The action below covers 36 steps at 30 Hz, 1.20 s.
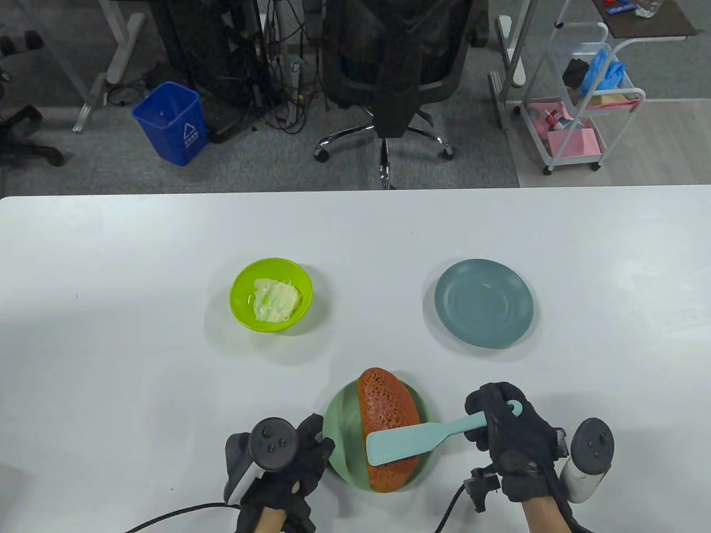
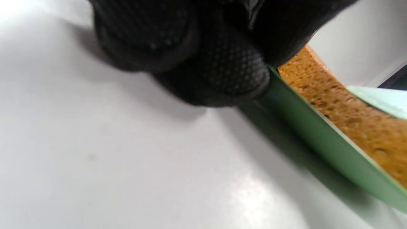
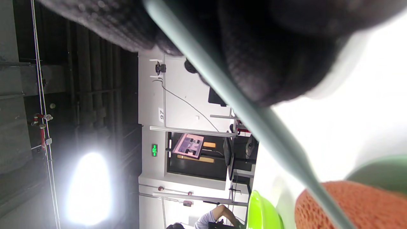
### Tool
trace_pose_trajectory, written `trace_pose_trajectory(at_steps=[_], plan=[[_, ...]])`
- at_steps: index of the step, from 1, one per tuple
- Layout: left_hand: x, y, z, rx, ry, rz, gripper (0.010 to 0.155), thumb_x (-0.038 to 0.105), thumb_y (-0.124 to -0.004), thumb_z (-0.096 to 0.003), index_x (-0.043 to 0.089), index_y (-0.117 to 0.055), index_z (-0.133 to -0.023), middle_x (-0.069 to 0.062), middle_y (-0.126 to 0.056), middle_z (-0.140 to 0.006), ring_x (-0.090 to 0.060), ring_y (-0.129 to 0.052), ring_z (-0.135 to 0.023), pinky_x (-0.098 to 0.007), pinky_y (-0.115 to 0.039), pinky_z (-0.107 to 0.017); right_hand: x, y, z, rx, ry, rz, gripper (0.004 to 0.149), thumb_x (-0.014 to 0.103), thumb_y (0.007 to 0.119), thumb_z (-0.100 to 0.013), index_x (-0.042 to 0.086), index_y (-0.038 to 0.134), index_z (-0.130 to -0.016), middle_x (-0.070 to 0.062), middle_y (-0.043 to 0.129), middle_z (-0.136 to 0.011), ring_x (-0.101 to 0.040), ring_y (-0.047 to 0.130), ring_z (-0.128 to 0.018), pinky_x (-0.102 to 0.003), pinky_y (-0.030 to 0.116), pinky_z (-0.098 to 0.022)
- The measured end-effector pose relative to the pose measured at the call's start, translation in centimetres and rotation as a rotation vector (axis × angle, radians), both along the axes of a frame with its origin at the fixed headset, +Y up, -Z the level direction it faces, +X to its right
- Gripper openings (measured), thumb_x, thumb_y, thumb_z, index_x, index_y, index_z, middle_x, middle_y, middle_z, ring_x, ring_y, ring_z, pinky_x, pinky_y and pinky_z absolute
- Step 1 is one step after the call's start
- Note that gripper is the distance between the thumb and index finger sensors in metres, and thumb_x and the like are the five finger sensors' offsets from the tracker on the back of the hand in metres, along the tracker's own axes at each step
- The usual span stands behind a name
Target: Dip dessert spatula into salad dressing and spread onto bread slice
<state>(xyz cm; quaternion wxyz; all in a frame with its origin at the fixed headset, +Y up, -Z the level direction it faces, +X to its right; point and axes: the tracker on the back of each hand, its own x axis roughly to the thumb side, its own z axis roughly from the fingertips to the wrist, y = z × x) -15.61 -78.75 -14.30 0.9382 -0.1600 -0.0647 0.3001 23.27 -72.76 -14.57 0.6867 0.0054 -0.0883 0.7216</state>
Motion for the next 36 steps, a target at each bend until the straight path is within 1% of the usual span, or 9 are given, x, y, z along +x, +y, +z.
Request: trace_pose_trajectory(at_steps=[9, 16, 21, 25, 27, 30, 32, 35, 36], plan=[[0.1, 0.0, 0.1, 0.002, 0.006, 0.001, 0.060, 0.042, -0.080, -0.0614, 0.005, -0.069, -0.107, 0.005, -0.101, -0.064, -0.009, -0.109, -0.035, -0.028, -0.095, -0.028, 2.7, 1.2, 0.3, 0.017, -0.073, 0.037, 0.036, 0.040, 0.076, -0.061, 0.007, 0.079, -0.076, -0.020, 0.087, -0.067, -0.039, 0.098, -0.025, -0.037, 0.084, -0.013], [0.1, 0.0, 0.1, 0.003, 0.007, -0.002, 0.059, 0.042, -0.080, -0.0615, 0.006, -0.070, -0.107, 0.005, -0.101, -0.064, -0.008, -0.109, -0.035, -0.028, -0.095, -0.028, 4.9, 1.1, 0.3, -0.004, -0.145, 0.020, 0.036, 0.039, 0.076, -0.061, 0.007, 0.079, -0.076, -0.020, 0.087, -0.067, -0.040, 0.097, -0.025, -0.038, 0.083, -0.013], [0.1, 0.0, 0.1, 0.003, 0.007, -0.001, 0.059, 0.042, -0.080, -0.0614, 0.006, -0.070, -0.107, 0.005, -0.101, -0.064, -0.009, -0.109, -0.035, -0.028, -0.095, -0.028, 5.4, 0.9, 0.2, -0.023, -0.142, 0.001, 0.036, 0.039, 0.076, -0.061, 0.007, 0.079, -0.077, -0.020, 0.087, -0.068, -0.041, 0.097, -0.026, -0.038, 0.083, -0.014], [0.1, 0.3, 0.2, 0.036, -0.007, -0.045, 0.059, 0.042, -0.079, -0.0616, 0.006, -0.071, -0.107, 0.004, -0.101, -0.064, -0.010, -0.109, -0.035, -0.029, -0.095, -0.028, 5.3, 0.9, 0.2, -0.012, -0.130, -0.016, 0.036, 0.041, 0.077, -0.061, 0.008, 0.079, -0.077, -0.019, 0.087, -0.068, -0.040, 0.097, -0.026, -0.038, 0.083, -0.014], [0.0, 0.6, 0.2, 0.057, -0.012, -0.070, 0.059, 0.043, -0.079, -0.0618, 0.006, -0.071, -0.107, 0.002, -0.101, -0.065, -0.012, -0.109, -0.036, -0.030, -0.095, -0.029, 5.1, 0.9, 0.1, -0.010, -0.119, -0.032, 0.037, 0.041, 0.077, -0.061, 0.009, 0.079, -0.077, -0.019, 0.087, -0.068, -0.039, 0.097, -0.026, -0.037, 0.084, -0.014], [-0.4, 1.4, 0.5, 0.104, -0.006, -0.090, 0.060, 0.045, -0.076, -0.0627, 0.005, -0.069, -0.108, -0.002, -0.100, -0.071, -0.018, -0.110, -0.043, -0.035, -0.095, -0.033, 5.0, 0.7, 0.0, -0.007, -0.104, -0.041, 0.037, 0.042, 0.078, -0.060, 0.009, 0.079, -0.077, -0.018, 0.088, -0.067, -0.038, 0.098, -0.025, -0.036, 0.084, -0.013], [-0.6, 2.1, 0.8, 0.162, 0.004, -0.121, 0.062, 0.046, -0.074, -0.0634, 0.005, -0.068, -0.109, -0.006, -0.099, -0.075, -0.022, -0.110, -0.047, -0.038, -0.094, -0.036, 4.9, 0.6, 0.0, -0.005, -0.103, -0.045, 0.036, 0.043, 0.078, -0.060, 0.011, 0.079, -0.077, -0.018, 0.088, -0.067, -0.038, 0.098, -0.025, -0.036, 0.085, -0.013], [-0.8, 3.3, 1.4, 0.279, 0.014, -0.211, 0.063, 0.050, -0.070, -0.0638, 0.007, -0.069, -0.109, -0.007, -0.098, -0.078, -0.024, -0.110, -0.050, -0.040, -0.094, -0.037, 4.8, 0.6, 0.0, -0.001, -0.095, -0.044, 0.037, 0.044, 0.079, -0.060, 0.011, 0.079, -0.077, -0.018, 0.088, -0.067, -0.038, 0.099, -0.026, -0.035, 0.085, -0.013], [-0.9, 3.7, 1.7, 0.312, 0.018, -0.228, 0.065, 0.053, -0.068, -0.0638, 0.008, -0.067, -0.111, -0.009, -0.096, -0.082, -0.027, -0.109, -0.055, -0.042, -0.093, -0.041, 4.7, 0.6, -0.1, 0.002, -0.090, -0.046, 0.038, 0.045, 0.080, -0.059, 0.012, 0.079, -0.077, -0.018, 0.088, -0.068, -0.038, 0.099, -0.026, -0.035, 0.085, -0.014]])
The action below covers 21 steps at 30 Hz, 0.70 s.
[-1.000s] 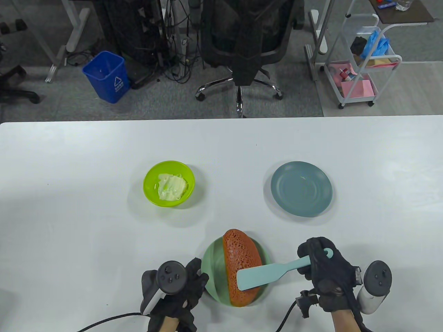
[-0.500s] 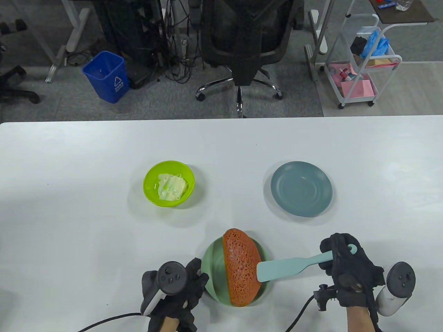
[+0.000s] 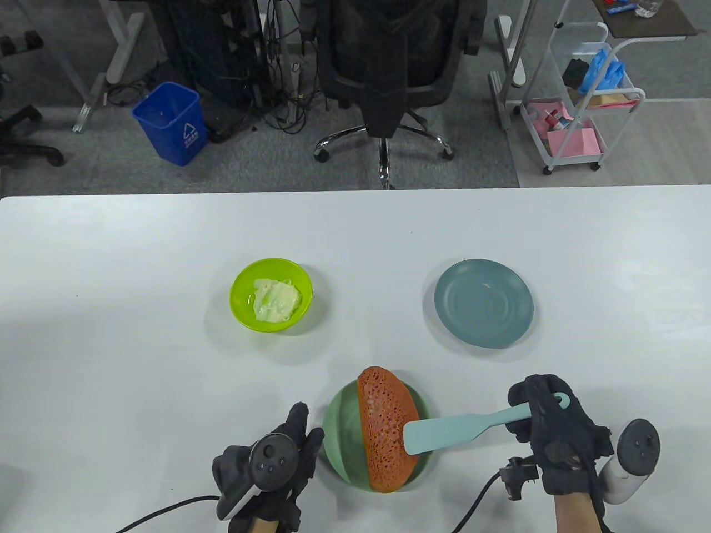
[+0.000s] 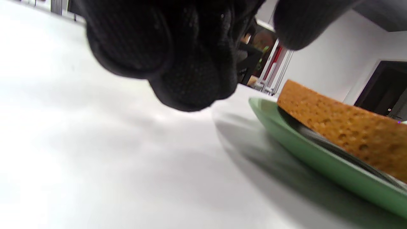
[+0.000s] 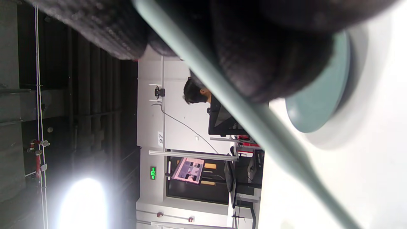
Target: Dip dessert spatula into salad dressing and spread onto bread slice
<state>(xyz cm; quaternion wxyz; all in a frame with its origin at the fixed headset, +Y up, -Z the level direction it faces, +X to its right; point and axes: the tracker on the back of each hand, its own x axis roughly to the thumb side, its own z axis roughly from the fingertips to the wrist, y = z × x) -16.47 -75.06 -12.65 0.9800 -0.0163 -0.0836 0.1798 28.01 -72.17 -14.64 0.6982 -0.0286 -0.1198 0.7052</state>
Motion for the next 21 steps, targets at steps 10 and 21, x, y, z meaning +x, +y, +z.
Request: trace_pose_trajectory(at_steps=[10, 21], plan=[[0.6, 1.1, 0.9, 0.285, -0.032, -0.115, 0.074, 0.058, -0.057, -0.0633, 0.009, -0.051, -0.118, -0.028, -0.059, -0.114, -0.054, -0.073, -0.099, -0.067, -0.067, -0.067, -1.0, -0.3, 0.1, 0.003, 0.068, -0.015, 0.043, 0.049, 0.080, -0.059, 0.011, 0.079, -0.079, -0.018, 0.087, -0.070, -0.038, 0.100, -0.028, -0.036, 0.087, -0.015], [0.8, 1.3, 1.1, 0.338, -0.044, -0.109, 0.073, 0.057, -0.058, -0.0631, 0.008, -0.054, -0.117, -0.026, -0.058, -0.115, -0.055, -0.070, -0.100, -0.068, -0.064, -0.067, -0.7, -0.4, -0.1, 0.040, 0.053, -0.138, 0.047, 0.052, 0.076, -0.060, 0.011, 0.075, -0.083, -0.021, 0.082, -0.077, -0.043, 0.099, -0.037, -0.039, 0.089, -0.023]])
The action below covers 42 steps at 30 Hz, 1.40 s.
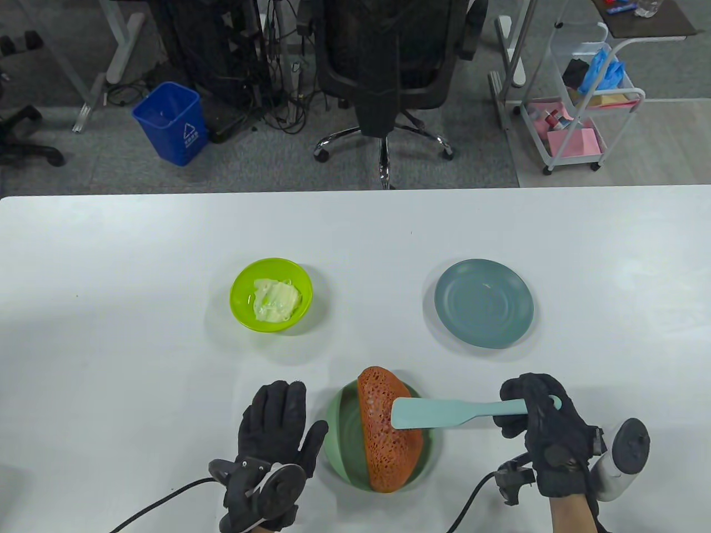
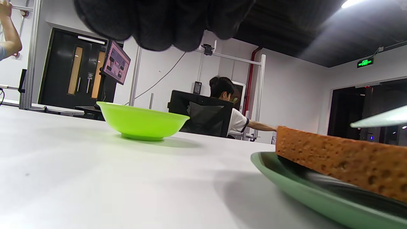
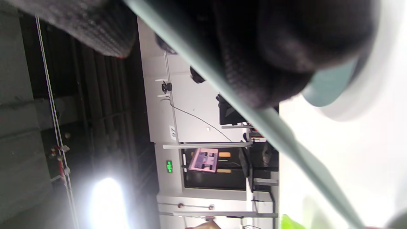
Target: Dip dessert spatula into salad dressing and spread onto bread slice
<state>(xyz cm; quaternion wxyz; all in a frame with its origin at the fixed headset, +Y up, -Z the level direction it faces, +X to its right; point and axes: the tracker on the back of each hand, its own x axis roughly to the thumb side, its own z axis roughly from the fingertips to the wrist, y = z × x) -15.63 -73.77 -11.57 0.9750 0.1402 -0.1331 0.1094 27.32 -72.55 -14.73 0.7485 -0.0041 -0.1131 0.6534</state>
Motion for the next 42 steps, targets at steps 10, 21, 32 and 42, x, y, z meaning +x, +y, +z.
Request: trace_pose_trajectory(at_steps=[10, 21, 32, 42], plan=[[-0.6, 0.3, 0.1, 0.020, 0.014, 0.046, 0.072, 0.056, -0.059, -0.0631, 0.009, -0.054, -0.117, -0.026, -0.059, -0.114, -0.055, -0.070, -0.100, -0.069, -0.064, -0.067, 1.1, -0.3, -0.5, 0.058, -0.190, -0.187, 0.048, 0.051, 0.073, -0.063, 0.014, 0.065, -0.092, -0.021, 0.070, -0.091, -0.048, 0.093, -0.058, -0.045, 0.087, -0.041], [-0.7, 0.3, 0.2, 0.027, 0.007, 0.063, 0.071, 0.056, -0.059, -0.0633, 0.008, -0.055, -0.117, -0.026, -0.059, -0.114, -0.055, -0.070, -0.100, -0.069, -0.064, -0.067, 0.6, -3.1, -3.7, -0.047, -0.277, -0.202, 0.049, 0.051, 0.070, -0.065, 0.020, 0.053, -0.099, -0.017, 0.053, -0.104, -0.049, 0.081, -0.080, -0.047, 0.079, -0.059], [-0.8, 0.5, 0.4, 0.035, -0.001, 0.070, 0.072, 0.056, -0.059, -0.0633, 0.008, -0.055, -0.117, -0.026, -0.059, -0.114, -0.055, -0.071, -0.100, -0.069, -0.064, -0.067, -0.4, -4.5, -5.6, -0.130, -0.292, -0.152, 0.052, 0.050, 0.071, -0.066, 0.025, 0.043, -0.103, -0.013, 0.037, -0.112, -0.050, 0.067, -0.096, -0.047, 0.070, -0.072], [-0.8, 0.6, 0.4, 0.037, 0.002, 0.085, 0.071, 0.056, -0.059, -0.0634, 0.009, -0.055, -0.117, -0.027, -0.059, -0.114, -0.056, -0.070, -0.100, -0.073, -0.059, -0.068, -0.4, -3.7, -5.2, -0.220, -0.293, 0.162, 0.065, 0.040, 0.087, -0.063, 0.023, 0.043, -0.108, -0.017, 0.035, -0.113, -0.050, 0.068, -0.097, -0.048, 0.072, -0.070]])
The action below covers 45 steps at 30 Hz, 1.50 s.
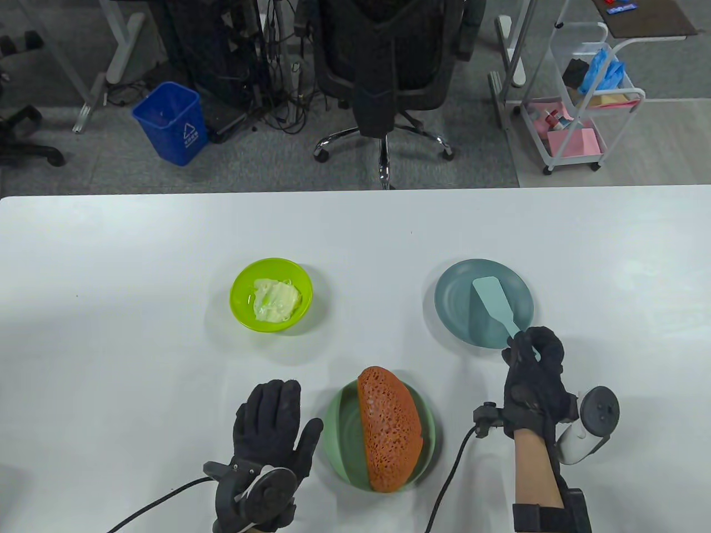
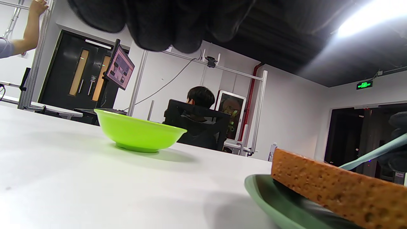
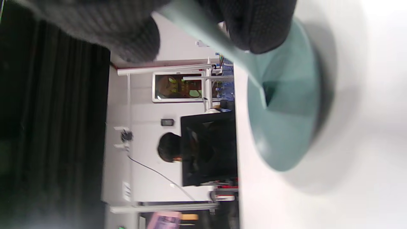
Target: Dip dessert spatula into salad dressing and spread onto bread slice
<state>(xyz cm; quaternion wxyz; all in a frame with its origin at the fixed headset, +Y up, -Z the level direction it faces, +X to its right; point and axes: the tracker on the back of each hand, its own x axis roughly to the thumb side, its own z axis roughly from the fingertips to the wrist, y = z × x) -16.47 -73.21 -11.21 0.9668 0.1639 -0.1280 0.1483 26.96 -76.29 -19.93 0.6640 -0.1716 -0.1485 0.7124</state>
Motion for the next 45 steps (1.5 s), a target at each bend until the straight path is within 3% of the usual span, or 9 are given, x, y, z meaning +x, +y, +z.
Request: trace_pose_trajectory(at_steps=[5, 8, 13, 19, 27, 31, 37, 39, 45], plan=[[0.0, 0.0, 0.0, -0.001, 0.006, 0.008, 0.072, 0.056, -0.059, -0.0634, 0.008, -0.055, -0.117, -0.027, -0.059, -0.114, -0.056, -0.070, -0.099, -0.072, -0.059, -0.068, -0.6, 1.5, 0.4, -0.067, 0.011, 0.214, 0.062, 0.026, 0.097, -0.058, 0.020, 0.057, -0.105, -0.020, 0.047, -0.109, -0.047, 0.086, -0.082, -0.043, 0.083, -0.059], [0.0, 0.1, 0.0, -0.003, 0.007, 0.006, 0.072, 0.056, -0.059, -0.0634, 0.008, -0.055, -0.117, -0.027, -0.059, -0.114, -0.055, -0.070, -0.099, -0.072, -0.060, -0.068, -1.5, 1.9, 0.6, -0.128, 0.027, 0.377, 0.056, 0.026, 0.098, -0.057, 0.018, 0.066, -0.102, -0.022, 0.052, -0.107, -0.047, 0.090, -0.076, -0.042, 0.086, -0.054], [-0.1, 0.1, 0.1, -0.004, 0.009, 0.007, 0.071, 0.056, -0.059, -0.0634, 0.009, -0.055, -0.116, -0.027, -0.059, -0.114, -0.055, -0.070, -0.099, -0.072, -0.060, -0.068, -3.1, 1.9, 0.8, -0.261, 0.036, 0.650, 0.056, 0.023, 0.098, -0.056, 0.018, 0.067, -0.103, -0.024, 0.060, -0.103, -0.046, 0.094, -0.069, -0.041, 0.089, -0.049], [0.0, 0.2, 0.0, -0.010, 0.004, 0.001, 0.071, 0.055, -0.060, -0.0634, 0.008, -0.055, -0.116, -0.027, -0.060, -0.114, -0.056, -0.070, -0.099, -0.072, -0.059, -0.068, -4.8, 1.7, 0.7, -0.335, 0.066, 0.847, 0.060, 0.025, 0.099, -0.055, 0.018, 0.065, -0.104, -0.023, 0.061, -0.102, -0.046, 0.093, -0.072, -0.041, 0.089, -0.050], [0.1, 0.2, 0.1, -0.016, 0.000, -0.002, 0.071, 0.055, -0.060, -0.0634, 0.008, -0.056, -0.116, -0.027, -0.060, -0.113, -0.055, -0.071, -0.099, -0.072, -0.060, -0.067, -5.9, 1.0, 0.5, -0.402, 0.085, 0.964, 0.063, 0.025, 0.098, -0.054, 0.020, 0.062, -0.105, -0.020, 0.057, -0.106, -0.048, 0.081, -0.085, -0.045, 0.080, -0.061], [0.1, 0.2, 0.1, -0.018, -0.002, -0.004, 0.071, 0.055, -0.060, -0.0635, 0.008, -0.056, -0.116, -0.027, -0.061, -0.113, -0.055, -0.071, -0.099, -0.072, -0.060, -0.067, -6.2, 1.3, 0.7, -0.422, 0.106, 1.022, 0.070, 0.045, 0.095, -0.053, 0.021, 0.058, -0.107, -0.016, 0.046, -0.112, -0.053, 0.057, -0.099, -0.056, 0.062, -0.072], [0.3, 0.2, 0.0, -0.032, -0.015, -0.004, 0.072, 0.056, -0.060, -0.0635, 0.007, -0.056, -0.116, -0.027, -0.060, -0.114, -0.056, -0.071, -0.099, -0.072, -0.060, -0.068, -7.8, 2.7, 2.0, -0.284, 0.151, 1.097, 0.076, 0.059, 0.086, -0.051, 0.020, 0.054, -0.109, -0.014, 0.039, -0.115, -0.050, 0.035, -0.108, -0.057, 0.044, -0.079], [0.3, 0.2, 0.0, -0.042, -0.020, 0.001, 0.072, 0.056, -0.059, -0.0634, 0.008, -0.055, -0.117, -0.027, -0.060, -0.114, -0.056, -0.071, -0.099, -0.072, -0.059, -0.068, -8.8, 3.5, 3.0, -0.160, 0.167, 1.117, 0.077, 0.063, 0.081, -0.051, 0.018, 0.056, -0.108, -0.012, 0.040, -0.115, -0.047, 0.032, -0.109, -0.056, 0.040, -0.080], [0.4, -0.2, -0.3, -0.067, -0.032, 0.013, 0.071, 0.056, -0.059, -0.0635, 0.009, -0.056, -0.117, -0.026, -0.060, -0.115, -0.056, -0.069, -0.101, -0.072, -0.059, -0.068, -11.3, 5.0, 5.8, 0.049, 0.229, 1.191, 0.079, 0.070, 0.073, -0.051, 0.017, 0.059, -0.107, -0.013, 0.049, -0.113, -0.045, 0.039, -0.108, -0.055, 0.046, -0.077]])
